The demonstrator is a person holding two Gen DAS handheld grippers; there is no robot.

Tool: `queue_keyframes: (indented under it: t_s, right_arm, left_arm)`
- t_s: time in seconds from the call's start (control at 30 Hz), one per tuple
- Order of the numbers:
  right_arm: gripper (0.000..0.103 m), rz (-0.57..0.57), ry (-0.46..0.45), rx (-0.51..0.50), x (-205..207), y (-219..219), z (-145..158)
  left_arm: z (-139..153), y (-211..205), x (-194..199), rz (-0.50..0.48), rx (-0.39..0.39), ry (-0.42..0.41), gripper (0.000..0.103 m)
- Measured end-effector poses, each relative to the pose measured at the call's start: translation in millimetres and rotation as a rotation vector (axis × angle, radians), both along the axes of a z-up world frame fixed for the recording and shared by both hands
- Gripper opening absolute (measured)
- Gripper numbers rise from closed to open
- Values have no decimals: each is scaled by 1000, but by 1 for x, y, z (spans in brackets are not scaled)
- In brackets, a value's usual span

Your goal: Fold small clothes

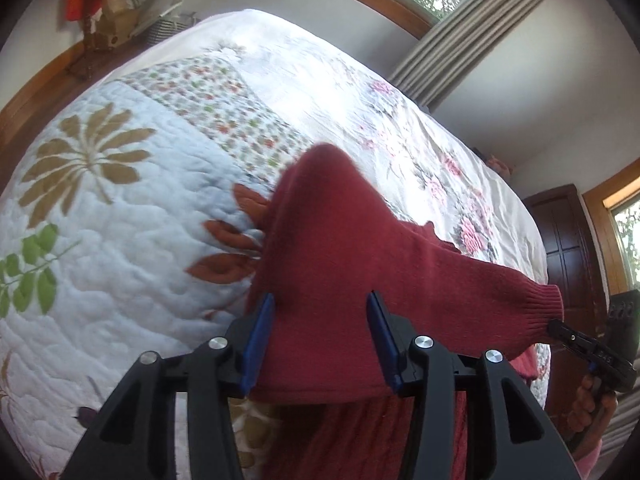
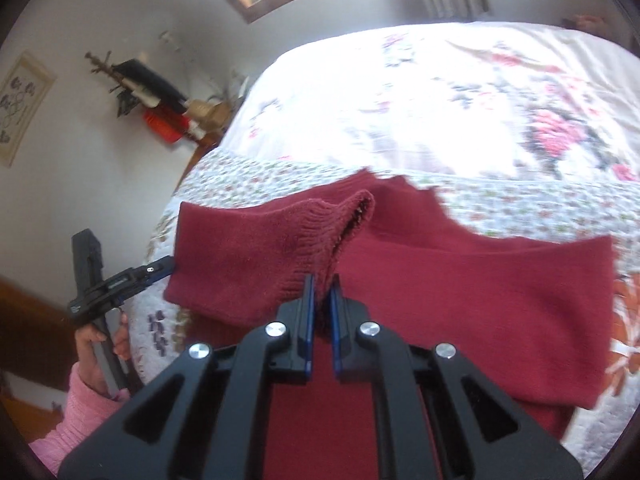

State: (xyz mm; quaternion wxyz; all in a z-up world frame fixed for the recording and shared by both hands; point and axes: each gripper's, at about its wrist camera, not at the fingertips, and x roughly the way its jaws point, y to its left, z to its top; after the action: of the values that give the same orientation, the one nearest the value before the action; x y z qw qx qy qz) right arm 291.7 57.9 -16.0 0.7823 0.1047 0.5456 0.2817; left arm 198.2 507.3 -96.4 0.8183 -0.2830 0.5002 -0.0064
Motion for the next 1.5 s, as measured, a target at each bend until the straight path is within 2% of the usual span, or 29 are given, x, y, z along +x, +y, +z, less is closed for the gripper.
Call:
queue_keyframes:
  t_s: [0.07,0.17,0.23,0.3,0.43,0.6,0.7,0.9,1.07,1.17,1.27,1.33,1.4,1.47,1.5]
  right_arm:
    - [6,-50,4,-22,2,-22,-4]
    - [6,-116,65,-3,3,-54,-25]
    - [6,-137,79,-30,2,-64,-39]
    - [6,-152,138,-43,1,-67,-61]
    - [18,-128,178,-131,-3,-62,-87]
    - [18,-127,92,-83,-9,-65,-52]
    - [18,-86,63,-58,-8,-53,-37]
    - [18,-85,143,-97,-8,-43,-65]
    - [15,-118,180,-93,-13,-48,-86]
    - [16,-125,177,-109,-13,-46,-91]
    - [16,-140,174,-121,-13,-44,-93]
    - [16,-163,161,-98,-18,-48,-84]
    - [22,-183,130,-16,-33,-58,-62]
    - [25,-154,74,-3,-55,-62,-40]
    - [31,-138,52,-19,-69,-64,-32]
  left_arm:
    - [-2,-12,6,-15,25,10,48]
    - [-13,-30,18,-31,73,45,49]
    - [-23,-38,24,-42,96,68,49]
    - [-29,-46,29,-47,146,83,49]
    - [-26,-58,33,-81,223,100,52]
    - [12,-68,21,-94,174,17,53]
    - [18,-88,23,-146,130,9,55]
    - [-17,-107,27,-190,152,94,55]
    - [-28,-108,27,-214,178,91,55]
    - [-34,-106,29,-218,167,97,55]
    - [-34,-99,28,-199,119,88,55]
    - [-27,-93,23,-185,88,79,55]
    - [-10,-88,6,-181,68,72,55]
    - [8,-86,-19,-216,90,45,55]
    - [17,-85,-36,-234,106,27,55]
